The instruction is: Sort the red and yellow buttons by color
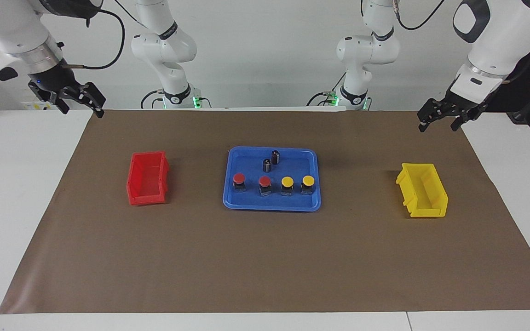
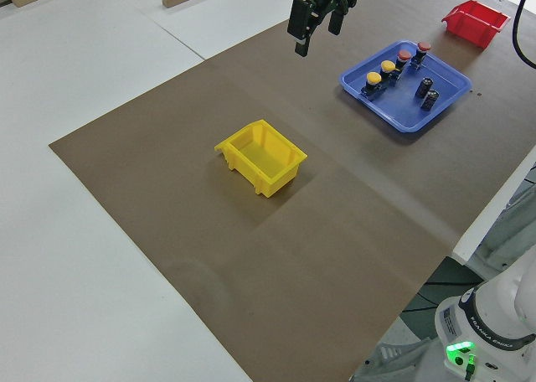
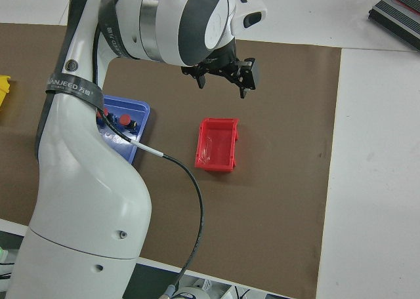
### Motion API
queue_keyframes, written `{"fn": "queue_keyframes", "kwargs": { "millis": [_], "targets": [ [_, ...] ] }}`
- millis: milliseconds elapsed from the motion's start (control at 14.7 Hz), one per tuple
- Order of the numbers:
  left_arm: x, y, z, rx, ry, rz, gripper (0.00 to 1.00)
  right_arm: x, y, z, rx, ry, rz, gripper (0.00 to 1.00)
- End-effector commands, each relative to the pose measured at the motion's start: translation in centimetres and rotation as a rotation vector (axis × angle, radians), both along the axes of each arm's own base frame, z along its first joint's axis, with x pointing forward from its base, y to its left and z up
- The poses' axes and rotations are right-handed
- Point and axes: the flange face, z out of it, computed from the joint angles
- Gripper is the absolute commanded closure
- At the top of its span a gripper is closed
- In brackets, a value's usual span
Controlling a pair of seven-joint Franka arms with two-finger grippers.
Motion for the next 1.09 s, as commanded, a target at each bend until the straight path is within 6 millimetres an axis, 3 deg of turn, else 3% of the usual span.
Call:
{"fn": "queue_keyframes", "kwargs": {
  "millis": [0,409,613,749,817,1021],
  "targets": [
    [-0.2,0.3,0.1,-0.012,0.007,0.014,0.00,-0.1,0.0,-0.2,0.002,-0.007,0.023,0.01],
    [-0.2,0.3,0.1,-0.012,0.007,0.014,0.00,-0.4,0.3,-0.7,0.006,0.009,0.020,0.01],
    [-0.2,0.3,0.1,-0.012,0.007,0.014,0.00,1.3,4.3,0.6,0.002,-0.048,0.103,0.01],
    [-0.2,0.3,0.1,-0.012,0.007,0.014,0.00,2.3,8.2,0.1,0.018,-0.050,0.115,0.01],
    [-0.2,0.3,0.1,-0.012,0.007,0.014,0.00,3.1,10.0,-0.8,0.013,-0.036,0.098,0.01],
    [-0.2,0.3,0.1,-0.012,0.007,0.014,0.00,7.2,17.9,-3.9,0.033,-0.025,0.074,0.01]
  ]
}}
